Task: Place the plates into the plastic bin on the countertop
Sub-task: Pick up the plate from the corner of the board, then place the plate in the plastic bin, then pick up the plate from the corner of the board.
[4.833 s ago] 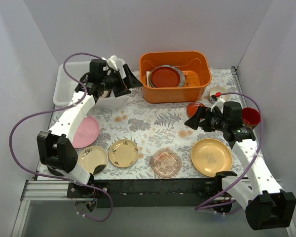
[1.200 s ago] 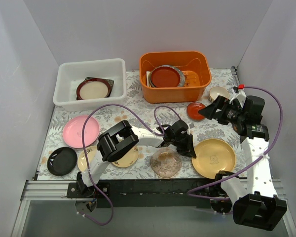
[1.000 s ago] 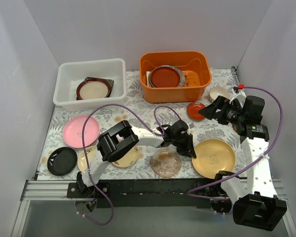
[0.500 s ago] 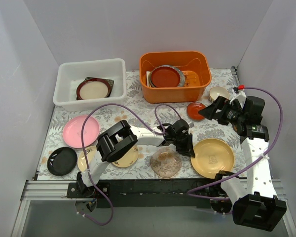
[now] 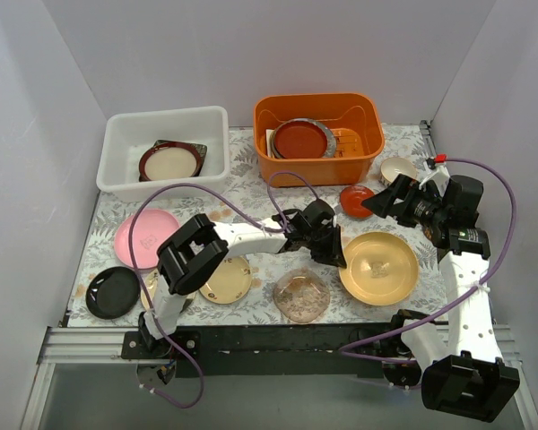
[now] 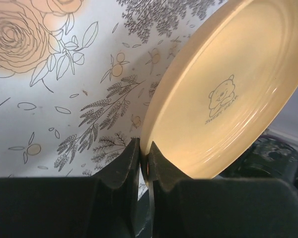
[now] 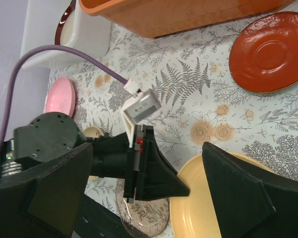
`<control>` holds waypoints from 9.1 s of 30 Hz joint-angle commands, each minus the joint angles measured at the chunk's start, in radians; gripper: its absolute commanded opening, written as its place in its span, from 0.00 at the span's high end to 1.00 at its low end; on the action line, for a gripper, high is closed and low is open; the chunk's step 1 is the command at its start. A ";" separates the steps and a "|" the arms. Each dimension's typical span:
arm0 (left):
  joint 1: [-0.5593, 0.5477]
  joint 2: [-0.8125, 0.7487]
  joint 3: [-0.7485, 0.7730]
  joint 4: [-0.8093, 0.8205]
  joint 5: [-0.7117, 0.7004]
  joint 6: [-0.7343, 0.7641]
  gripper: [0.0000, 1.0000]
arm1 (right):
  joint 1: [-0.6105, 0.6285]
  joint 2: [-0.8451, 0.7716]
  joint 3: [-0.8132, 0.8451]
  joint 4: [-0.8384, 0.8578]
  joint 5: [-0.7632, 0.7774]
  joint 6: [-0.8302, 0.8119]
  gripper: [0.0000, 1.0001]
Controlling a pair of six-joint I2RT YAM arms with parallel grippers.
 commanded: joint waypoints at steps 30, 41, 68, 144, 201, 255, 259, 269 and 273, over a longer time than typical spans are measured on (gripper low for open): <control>0.501 -0.451 0.033 -0.332 -0.069 0.222 1.00 | -0.021 -0.044 -0.020 0.048 -0.049 0.023 0.02; 0.748 -0.462 0.172 -0.407 0.005 0.251 1.00 | -0.021 -0.050 -0.042 0.056 -0.052 0.026 0.02; 1.256 -0.389 0.212 -0.481 0.083 0.214 1.00 | -0.024 -0.021 -0.033 0.048 -0.060 0.023 0.02; 1.358 0.121 0.458 -0.496 0.117 0.280 0.74 | -0.024 -0.022 -0.086 0.045 -0.089 -0.004 0.02; 1.262 -0.737 -0.091 -0.590 0.048 0.355 0.02 | -0.023 -0.036 -0.189 0.114 -0.141 0.031 0.02; 0.759 -0.577 -0.479 -0.601 -0.778 0.457 0.44 | -0.023 -0.041 -0.257 0.143 -0.132 0.023 0.02; 0.757 -0.540 -0.489 -0.587 -0.791 0.452 0.47 | -0.021 -0.041 -0.257 0.140 -0.130 0.022 0.02; 0.756 -0.501 -0.495 -0.576 -0.816 0.440 0.60 | -0.021 -0.047 -0.257 0.135 -0.129 0.017 0.02; 0.756 -0.491 -0.490 -0.579 -0.827 0.438 0.74 | -0.021 -0.047 -0.258 0.136 -0.129 0.017 0.02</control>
